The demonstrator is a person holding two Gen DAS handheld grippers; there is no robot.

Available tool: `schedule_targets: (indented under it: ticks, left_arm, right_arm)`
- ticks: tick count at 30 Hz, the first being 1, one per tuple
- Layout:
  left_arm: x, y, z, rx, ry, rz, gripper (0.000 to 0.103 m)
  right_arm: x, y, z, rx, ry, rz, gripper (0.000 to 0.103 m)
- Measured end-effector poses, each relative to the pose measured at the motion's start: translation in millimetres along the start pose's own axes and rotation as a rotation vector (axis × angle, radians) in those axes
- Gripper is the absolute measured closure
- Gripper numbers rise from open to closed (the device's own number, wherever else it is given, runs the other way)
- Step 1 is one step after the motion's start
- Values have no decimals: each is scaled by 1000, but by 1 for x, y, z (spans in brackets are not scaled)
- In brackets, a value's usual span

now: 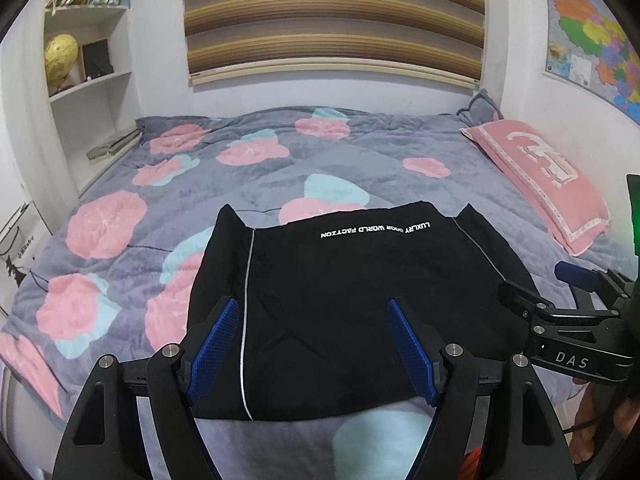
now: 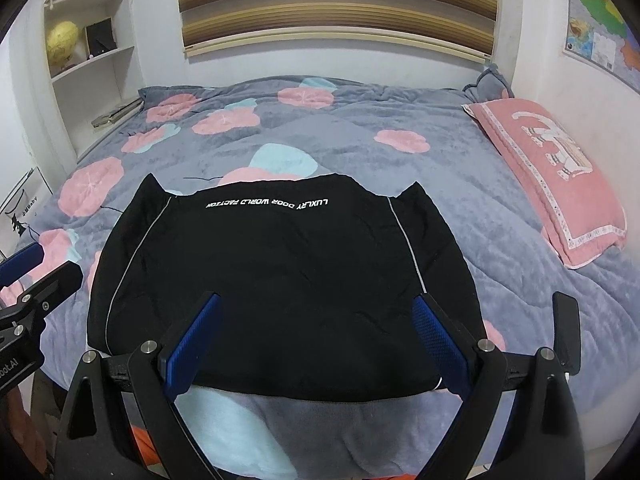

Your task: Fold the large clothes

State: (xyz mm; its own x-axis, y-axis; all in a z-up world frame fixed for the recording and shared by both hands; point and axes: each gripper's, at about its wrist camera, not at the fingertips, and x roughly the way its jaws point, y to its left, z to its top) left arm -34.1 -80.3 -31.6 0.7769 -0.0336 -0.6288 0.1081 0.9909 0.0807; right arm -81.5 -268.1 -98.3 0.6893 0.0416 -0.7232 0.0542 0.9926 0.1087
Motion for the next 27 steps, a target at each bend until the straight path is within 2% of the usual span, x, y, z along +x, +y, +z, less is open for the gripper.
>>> schedule_targets:
  ticks: [27]
  left_arm:
    - [-7, -5, -3, -20, -2, -9, 25]
  right_arm:
    - [2, -1, -2, -5, 11, -3, 6]
